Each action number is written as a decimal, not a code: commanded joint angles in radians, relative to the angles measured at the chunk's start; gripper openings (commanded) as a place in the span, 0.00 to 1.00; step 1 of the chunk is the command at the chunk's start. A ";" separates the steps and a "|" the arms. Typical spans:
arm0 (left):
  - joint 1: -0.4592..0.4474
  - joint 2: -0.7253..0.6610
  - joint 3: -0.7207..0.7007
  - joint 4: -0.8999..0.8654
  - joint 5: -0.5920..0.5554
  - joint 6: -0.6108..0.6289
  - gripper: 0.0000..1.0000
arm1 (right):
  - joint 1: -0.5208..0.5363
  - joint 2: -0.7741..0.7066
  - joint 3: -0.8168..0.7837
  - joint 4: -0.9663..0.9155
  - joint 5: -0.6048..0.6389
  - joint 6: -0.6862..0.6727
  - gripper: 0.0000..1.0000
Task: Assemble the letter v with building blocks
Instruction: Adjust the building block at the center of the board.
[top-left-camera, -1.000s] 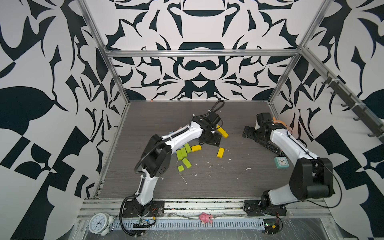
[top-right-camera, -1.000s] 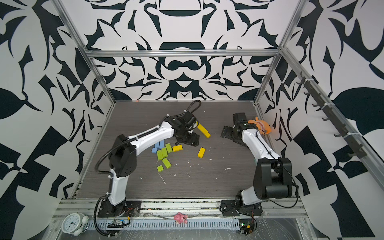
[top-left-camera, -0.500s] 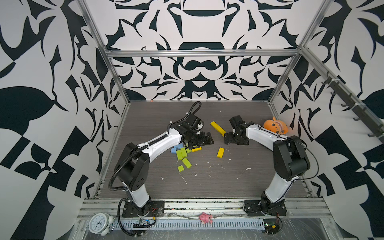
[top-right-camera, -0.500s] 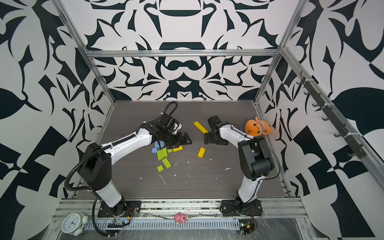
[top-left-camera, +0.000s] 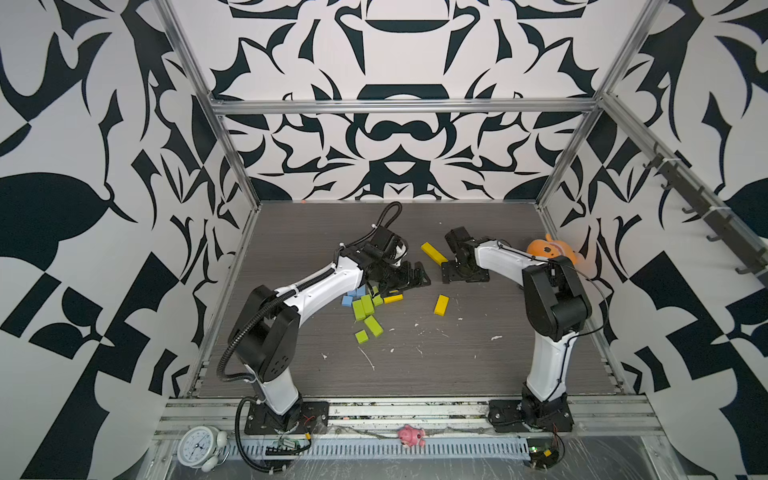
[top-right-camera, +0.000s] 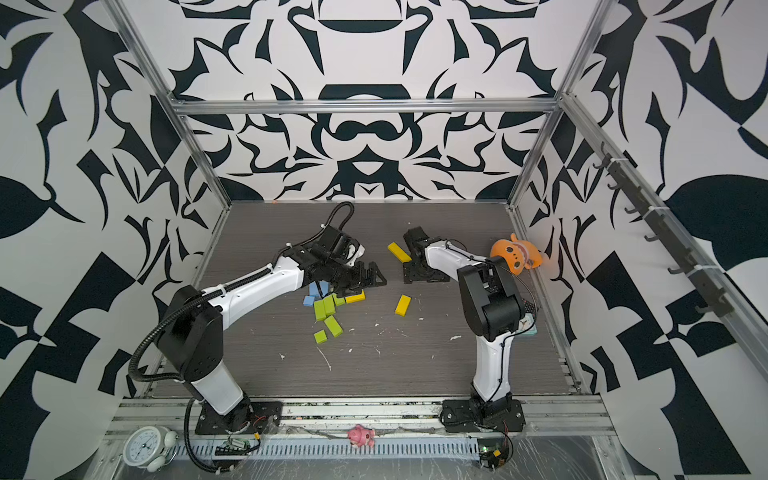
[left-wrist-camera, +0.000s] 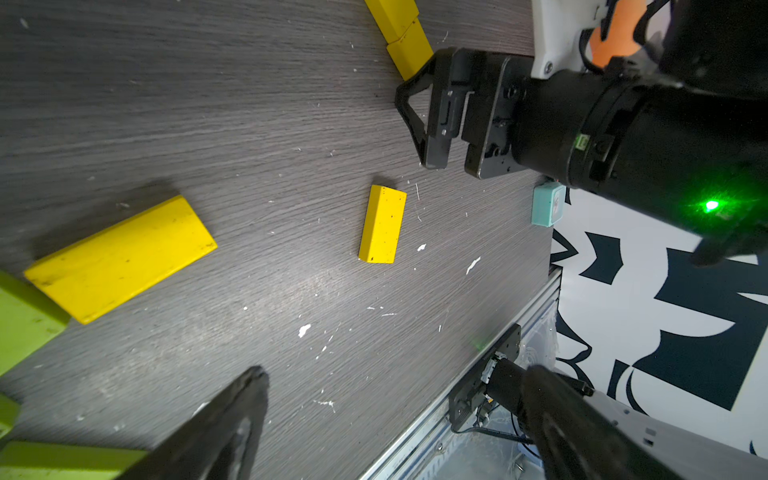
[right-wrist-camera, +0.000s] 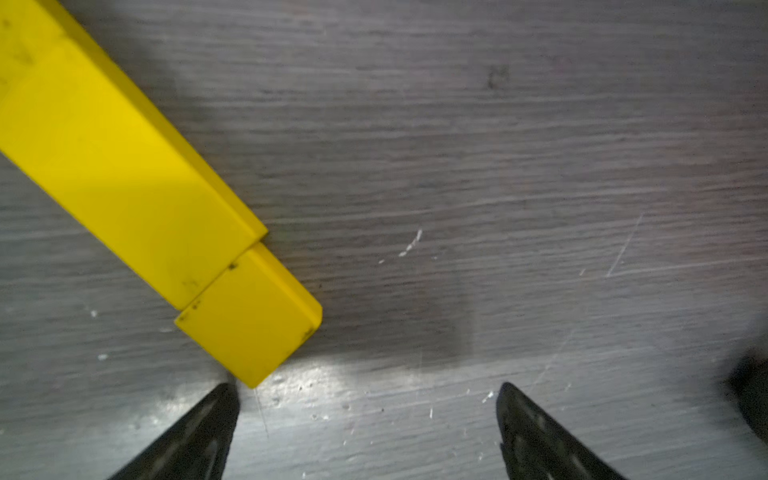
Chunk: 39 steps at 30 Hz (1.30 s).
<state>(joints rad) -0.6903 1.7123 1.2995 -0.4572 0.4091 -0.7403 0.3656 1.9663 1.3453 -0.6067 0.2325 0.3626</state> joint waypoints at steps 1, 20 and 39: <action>0.001 -0.002 0.016 -0.027 0.004 0.005 0.99 | 0.008 0.021 0.031 -0.044 0.058 -0.017 0.99; 0.001 -0.009 0.018 -0.042 -0.015 0.013 0.99 | 0.007 0.068 0.060 -0.042 0.060 -0.036 0.99; 0.000 -0.010 0.017 -0.047 -0.015 0.012 0.99 | 0.007 0.075 0.063 -0.038 0.071 -0.043 0.99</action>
<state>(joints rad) -0.6903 1.7123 1.3029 -0.4763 0.4007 -0.7330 0.3683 2.0094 1.4048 -0.6094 0.2775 0.3332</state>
